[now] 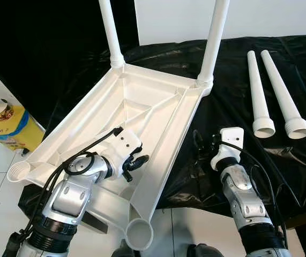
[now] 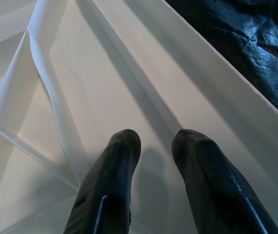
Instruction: Building children table
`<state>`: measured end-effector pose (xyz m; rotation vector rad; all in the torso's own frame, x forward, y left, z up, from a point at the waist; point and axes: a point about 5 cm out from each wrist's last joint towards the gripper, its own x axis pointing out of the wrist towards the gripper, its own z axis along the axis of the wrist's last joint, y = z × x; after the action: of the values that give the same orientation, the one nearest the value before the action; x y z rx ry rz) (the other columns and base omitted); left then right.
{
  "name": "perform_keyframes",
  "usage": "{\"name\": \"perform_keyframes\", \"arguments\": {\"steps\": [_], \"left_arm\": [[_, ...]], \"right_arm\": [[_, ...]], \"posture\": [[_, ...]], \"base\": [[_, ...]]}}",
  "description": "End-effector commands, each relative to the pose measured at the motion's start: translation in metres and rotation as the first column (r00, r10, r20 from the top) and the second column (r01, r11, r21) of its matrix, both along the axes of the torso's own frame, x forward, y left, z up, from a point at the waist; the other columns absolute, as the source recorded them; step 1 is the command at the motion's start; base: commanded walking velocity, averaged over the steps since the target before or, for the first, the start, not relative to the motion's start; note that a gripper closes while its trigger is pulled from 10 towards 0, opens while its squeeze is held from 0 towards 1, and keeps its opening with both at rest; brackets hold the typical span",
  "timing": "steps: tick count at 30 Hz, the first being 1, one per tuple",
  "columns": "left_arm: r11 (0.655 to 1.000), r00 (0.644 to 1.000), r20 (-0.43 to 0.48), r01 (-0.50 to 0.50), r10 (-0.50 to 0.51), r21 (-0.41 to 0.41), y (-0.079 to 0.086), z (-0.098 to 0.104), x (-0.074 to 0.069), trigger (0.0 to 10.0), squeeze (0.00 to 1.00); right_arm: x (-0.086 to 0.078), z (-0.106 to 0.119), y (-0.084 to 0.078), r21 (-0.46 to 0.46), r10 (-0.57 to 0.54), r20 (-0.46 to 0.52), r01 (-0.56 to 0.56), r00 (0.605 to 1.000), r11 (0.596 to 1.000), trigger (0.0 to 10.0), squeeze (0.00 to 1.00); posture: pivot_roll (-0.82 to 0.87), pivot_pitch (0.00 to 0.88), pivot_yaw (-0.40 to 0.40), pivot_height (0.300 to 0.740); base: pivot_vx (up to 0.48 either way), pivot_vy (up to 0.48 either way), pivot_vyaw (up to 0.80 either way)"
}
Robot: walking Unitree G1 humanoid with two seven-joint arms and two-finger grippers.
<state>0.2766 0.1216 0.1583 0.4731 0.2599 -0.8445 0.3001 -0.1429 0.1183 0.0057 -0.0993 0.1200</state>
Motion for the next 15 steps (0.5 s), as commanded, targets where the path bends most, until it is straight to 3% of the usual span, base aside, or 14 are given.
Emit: {"name": "perform_keyframes", "arguments": {"steps": [1, 15], "left_arm": [[0.999, 1.000, -0.006, 0.031, -0.031, 0.013, -0.0007, -0.0010, -0.0009, 10.0, 0.00], [0.999, 0.999, -0.003, 0.032, -0.032, 0.014, -0.0004, -0.0013, -0.0014, 10.0, 0.00]], "right_arm": [[-0.0008, -0.0012, 0.0036, 0.001, 0.019, -0.011, -0.019, 1.000, 1.000, 10.0, 0.00], [0.0019, -0.0009, 0.0090, 0.001, 0.046, -0.012, -0.046, 0.999, 0.999, 10.0, 0.00]], "posture": [[-0.01, 0.072, 0.021, 0.740], [0.00, 0.053, 0.018, 0.740]], "base": [[0.000, 0.000, 0.00], [0.000, 0.000, 0.00]]}}
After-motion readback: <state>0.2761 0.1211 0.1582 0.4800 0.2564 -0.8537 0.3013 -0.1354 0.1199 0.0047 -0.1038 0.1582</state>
